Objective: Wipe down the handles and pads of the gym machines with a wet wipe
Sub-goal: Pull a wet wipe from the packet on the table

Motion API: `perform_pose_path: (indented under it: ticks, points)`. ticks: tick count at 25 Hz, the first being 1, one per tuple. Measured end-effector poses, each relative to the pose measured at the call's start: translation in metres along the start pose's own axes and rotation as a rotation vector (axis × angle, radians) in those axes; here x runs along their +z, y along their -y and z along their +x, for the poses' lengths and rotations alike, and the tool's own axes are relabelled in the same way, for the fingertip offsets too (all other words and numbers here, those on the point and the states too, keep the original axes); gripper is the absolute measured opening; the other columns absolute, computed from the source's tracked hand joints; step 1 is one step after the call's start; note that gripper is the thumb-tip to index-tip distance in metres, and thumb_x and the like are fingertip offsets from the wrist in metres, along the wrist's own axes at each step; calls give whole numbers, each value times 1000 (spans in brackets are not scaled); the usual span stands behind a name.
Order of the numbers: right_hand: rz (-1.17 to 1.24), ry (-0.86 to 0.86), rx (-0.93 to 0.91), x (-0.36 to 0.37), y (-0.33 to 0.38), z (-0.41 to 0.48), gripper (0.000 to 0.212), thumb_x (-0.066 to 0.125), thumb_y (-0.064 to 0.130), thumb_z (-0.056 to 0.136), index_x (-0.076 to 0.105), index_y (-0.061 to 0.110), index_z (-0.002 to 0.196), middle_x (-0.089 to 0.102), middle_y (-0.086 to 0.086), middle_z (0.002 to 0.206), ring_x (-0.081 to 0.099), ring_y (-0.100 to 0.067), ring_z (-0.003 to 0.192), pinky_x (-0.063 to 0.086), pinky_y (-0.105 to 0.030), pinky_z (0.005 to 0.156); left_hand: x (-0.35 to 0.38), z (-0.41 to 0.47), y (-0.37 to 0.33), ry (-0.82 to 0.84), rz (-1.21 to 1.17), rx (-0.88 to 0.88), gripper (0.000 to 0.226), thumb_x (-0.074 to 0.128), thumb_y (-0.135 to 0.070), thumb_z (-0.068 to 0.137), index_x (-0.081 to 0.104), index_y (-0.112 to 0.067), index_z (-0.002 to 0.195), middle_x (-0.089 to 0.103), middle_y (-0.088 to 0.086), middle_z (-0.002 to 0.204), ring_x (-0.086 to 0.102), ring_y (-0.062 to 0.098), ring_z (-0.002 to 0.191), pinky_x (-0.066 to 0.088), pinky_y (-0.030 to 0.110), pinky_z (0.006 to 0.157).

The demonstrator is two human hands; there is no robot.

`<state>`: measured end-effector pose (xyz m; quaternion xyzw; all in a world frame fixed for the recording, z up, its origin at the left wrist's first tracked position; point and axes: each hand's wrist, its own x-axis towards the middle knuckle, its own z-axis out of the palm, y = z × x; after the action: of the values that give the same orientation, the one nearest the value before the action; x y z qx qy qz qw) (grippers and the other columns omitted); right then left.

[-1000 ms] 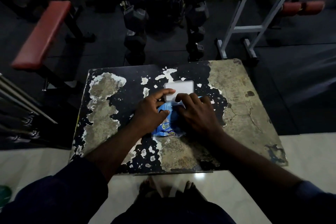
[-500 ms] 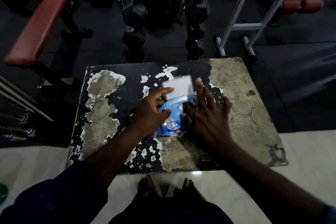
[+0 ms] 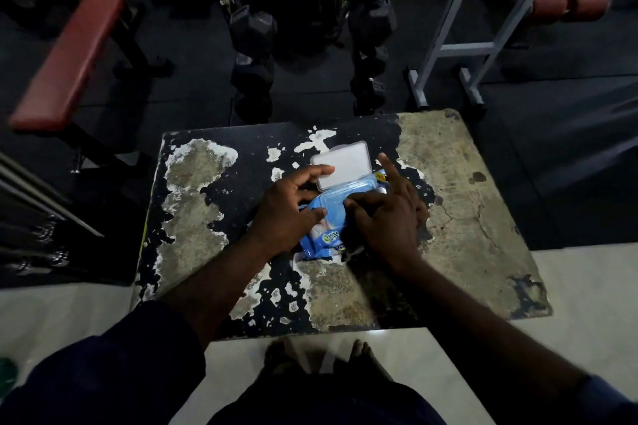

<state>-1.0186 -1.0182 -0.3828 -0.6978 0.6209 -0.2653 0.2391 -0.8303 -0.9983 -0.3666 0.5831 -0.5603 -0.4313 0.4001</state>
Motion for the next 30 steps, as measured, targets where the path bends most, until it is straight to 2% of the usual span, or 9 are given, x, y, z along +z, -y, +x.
perform_pose_path:
  ticks: [5,9,14,18,20,23,25,28,30]
  points:
    - [192,-308,-134,-17,-6,-2,16,55,23,96,66,13,95,56,-1,128,51,-19,122,38,-30,103,-3,4,3,-42,92,11,76,75,14,78,61,-45,124,65,-17,124,70,9,109,61,41,95]
    - [883,-43,241,-47,0,6,17,52,24,92,58,14,79,63,0,80,56,-19,73,40,-30,63,3,4,3,-115,167,52,99,69,14,72,37,-57,132,66,1,117,68,15,105,61,42,89]
    - [1409,87,543,-83,-3,6,31,45,23,98,65,16,76,64,-3,66,60,-20,58,50,-25,53,15,6,7,-136,205,38,80,86,-11,79,41,-39,139,65,-8,119,65,8,109,60,38,94]
    - [1094,317,530,-80,-24,7,45,41,29,96,68,-3,80,71,-20,80,67,-27,62,45,-32,56,23,9,21,-218,337,77,63,92,-30,76,54,-24,127,71,0,118,70,17,107,62,43,90]
    - [829,317,255,-68,-35,2,42,39,31,96,64,0,85,76,-22,98,71,-23,74,44,-29,56,26,7,29,-245,408,82,60,90,-37,77,55,-32,125,73,3,118,71,20,109,62,45,87]
    - [556,406,-171,-57,-44,-10,32,37,39,100,62,23,88,75,-7,118,71,-18,107,54,-33,82,27,3,29,-250,402,49,59,90,-35,79,53,-37,125,73,1,120,71,19,111,62,45,90]
    - [409,440,-337,-52,-38,-13,31,33,33,105,64,28,101,74,-7,112,67,-18,100,51,-35,84,26,5,27,-214,381,41,54,89,-30,79,58,-36,124,74,-5,119,71,12,109,61,43,91]
    - [82,440,-604,-41,-19,-8,37,30,27,100,60,7,92,65,-14,87,53,-24,78,43,-43,79,23,6,25,-137,390,42,44,81,-31,84,67,-37,125,75,-15,120,71,1,107,60,39,94]
    - [-238,446,-789,-29,-17,-7,43,26,29,99,63,6,95,67,-14,100,58,-30,83,41,-49,90,21,6,20,-108,376,-14,39,71,-33,88,70,-37,126,75,-20,118,72,0,101,59,36,93]
